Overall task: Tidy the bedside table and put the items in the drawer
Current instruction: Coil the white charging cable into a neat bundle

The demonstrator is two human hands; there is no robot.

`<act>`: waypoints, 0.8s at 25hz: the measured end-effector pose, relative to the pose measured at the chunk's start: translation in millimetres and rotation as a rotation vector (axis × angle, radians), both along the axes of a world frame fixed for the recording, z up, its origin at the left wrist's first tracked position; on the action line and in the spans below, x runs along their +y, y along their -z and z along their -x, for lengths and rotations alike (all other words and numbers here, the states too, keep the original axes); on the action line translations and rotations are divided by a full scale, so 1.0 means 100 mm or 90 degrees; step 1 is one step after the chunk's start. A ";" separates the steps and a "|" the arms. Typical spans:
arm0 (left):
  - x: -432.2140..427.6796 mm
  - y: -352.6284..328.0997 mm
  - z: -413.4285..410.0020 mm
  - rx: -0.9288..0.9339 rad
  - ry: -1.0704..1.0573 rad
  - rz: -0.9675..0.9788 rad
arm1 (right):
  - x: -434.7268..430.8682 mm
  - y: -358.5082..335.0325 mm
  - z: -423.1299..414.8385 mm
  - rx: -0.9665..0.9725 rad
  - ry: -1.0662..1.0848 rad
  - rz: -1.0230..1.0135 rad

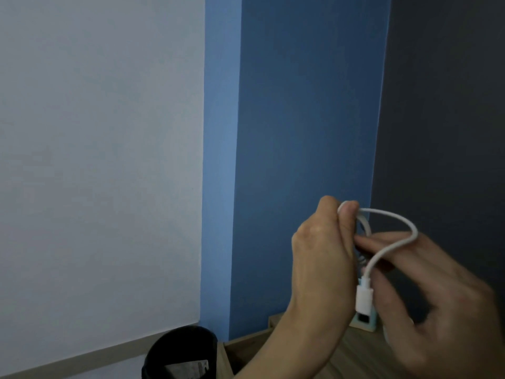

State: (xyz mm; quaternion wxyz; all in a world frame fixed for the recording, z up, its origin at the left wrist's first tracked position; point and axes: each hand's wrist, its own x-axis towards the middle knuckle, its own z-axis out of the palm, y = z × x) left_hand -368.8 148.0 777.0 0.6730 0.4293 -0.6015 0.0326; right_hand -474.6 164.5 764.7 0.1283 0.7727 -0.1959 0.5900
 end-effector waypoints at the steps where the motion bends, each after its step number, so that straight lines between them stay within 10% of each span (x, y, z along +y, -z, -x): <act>1: -0.01 -0.02 0.00 -0.004 -0.010 0.006 | 0.01 -0.01 0.01 0.010 -0.007 -0.027; 7: 0.05 -0.03 -0.02 -0.022 -0.031 0.022 | -0.04 0.00 0.40 -0.231 -0.568 -0.612; 9: 0.08 -0.04 -0.03 -0.017 -0.022 0.030 | -0.15 0.05 0.34 -0.071 -0.435 -0.510; 20: 0.12 0.00 0.07 0.033 0.052 -0.006 | -0.10 -0.16 -0.03 -0.276 -0.405 -0.195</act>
